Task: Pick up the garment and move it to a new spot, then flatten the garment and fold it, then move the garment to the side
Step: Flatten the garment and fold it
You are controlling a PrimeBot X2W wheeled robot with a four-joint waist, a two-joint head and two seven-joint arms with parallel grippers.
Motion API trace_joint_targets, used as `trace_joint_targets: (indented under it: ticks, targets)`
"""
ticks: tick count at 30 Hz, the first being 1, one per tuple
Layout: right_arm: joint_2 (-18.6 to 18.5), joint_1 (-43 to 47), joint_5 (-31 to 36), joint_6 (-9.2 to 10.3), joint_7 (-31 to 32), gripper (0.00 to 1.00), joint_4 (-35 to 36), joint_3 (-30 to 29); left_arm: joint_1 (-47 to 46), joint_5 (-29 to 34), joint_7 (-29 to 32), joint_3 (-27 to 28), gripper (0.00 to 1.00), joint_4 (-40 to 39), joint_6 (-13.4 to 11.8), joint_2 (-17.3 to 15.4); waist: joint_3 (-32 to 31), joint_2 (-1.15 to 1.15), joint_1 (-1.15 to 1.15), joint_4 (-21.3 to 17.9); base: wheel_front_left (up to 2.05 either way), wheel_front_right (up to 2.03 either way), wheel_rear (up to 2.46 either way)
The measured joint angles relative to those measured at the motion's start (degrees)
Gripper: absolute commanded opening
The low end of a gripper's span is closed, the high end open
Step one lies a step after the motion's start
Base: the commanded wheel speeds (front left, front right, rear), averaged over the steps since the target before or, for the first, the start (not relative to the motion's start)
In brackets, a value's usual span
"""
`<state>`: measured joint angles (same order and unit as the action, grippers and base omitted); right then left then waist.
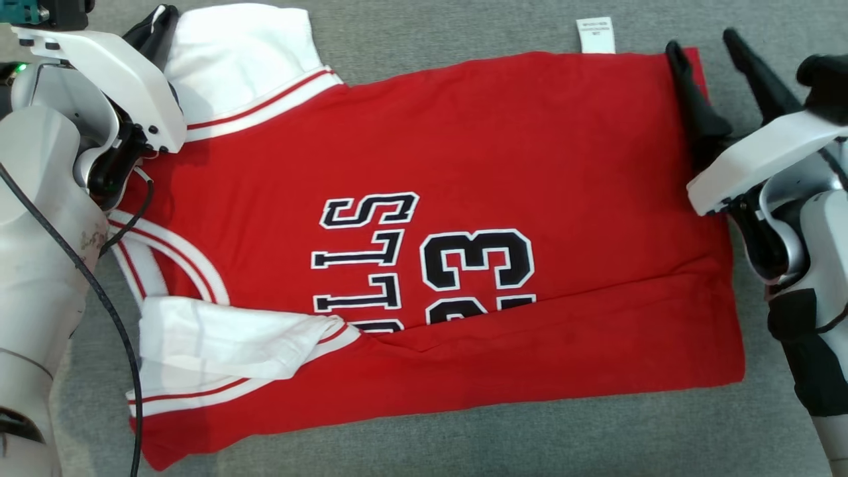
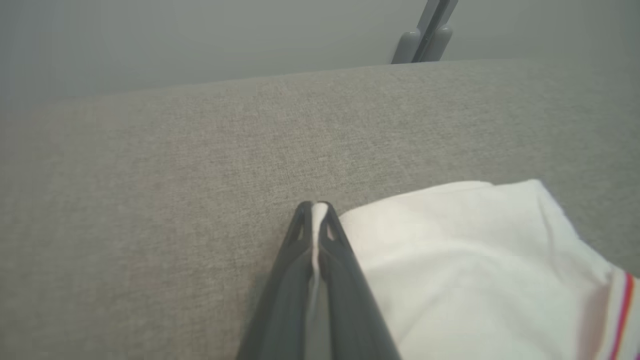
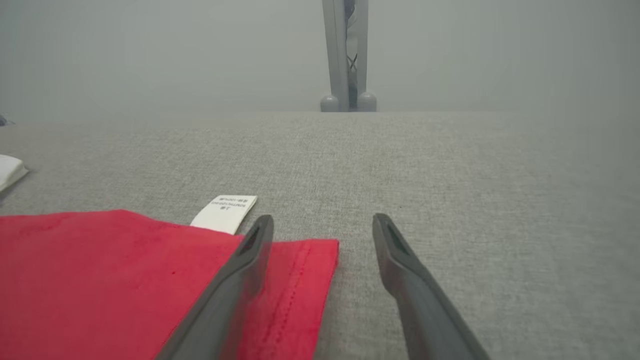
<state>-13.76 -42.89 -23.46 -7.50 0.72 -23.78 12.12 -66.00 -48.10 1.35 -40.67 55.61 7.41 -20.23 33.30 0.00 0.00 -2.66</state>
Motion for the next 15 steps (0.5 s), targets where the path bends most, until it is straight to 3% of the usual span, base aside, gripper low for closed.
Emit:
trace_joint_targets:
  ticks: [4,5,6,7,8,15]
  targets:
    - [-1.3,0.0,-3.1,0.00,0.9,1.00,-4.2,3.9,0.0,-1.1,-0.9,-1.6,0.00,-0.1,0.0,-0.2,-0.7,0.00,0.00,1.2,0.00,0.00,0.00]
    - [-1.6,0.0,-3.8,0.00,0.9,0.87,-4.8,4.5,0.0,-1.5,-1.2,-1.9,0.00,-0.2,0.0,-0.3,-0.8,0.00,0.00,1.3,0.00,0.00,0.00]
    - [-2.0,-0.3,-4.4,0.00,0.8,0.46,-5.2,5.1,0.0,-1.8,-1.4,-2.2,0.00,-0.3,0.0,-0.4,-0.9,0.00,0.00,1.4,0.00,0.00,0.00]
    - [-2.3,-0.8,-5.0,0.00,0.8,0.16,-5.8,5.5,-0.1,-2.2,-1.4,-2.5,0.00,-0.4,0.0,-0.5,-0.9,0.00,0.00,1.5,0.00,0.00,0.00]
    - [-2.5,-1.2,-5.7,0.00,0.6,0.00,-6.2,5.9,-0.1,-2.5,-1.5,-2.9,0.00,-0.6,0.0,-0.6,-1.0,0.00,0.00,1.5,0.00,0.00,0.00]
    - [-4.2,-5.7,-8.5,0.00,-0.3,0.00,-8.4,8.0,-1.6,-4.4,-3.9,-4.7,0.00,-1.8,0.0,-1.7,-2.4,0.00,0.00,1.9,0.00,0.00,0.00]
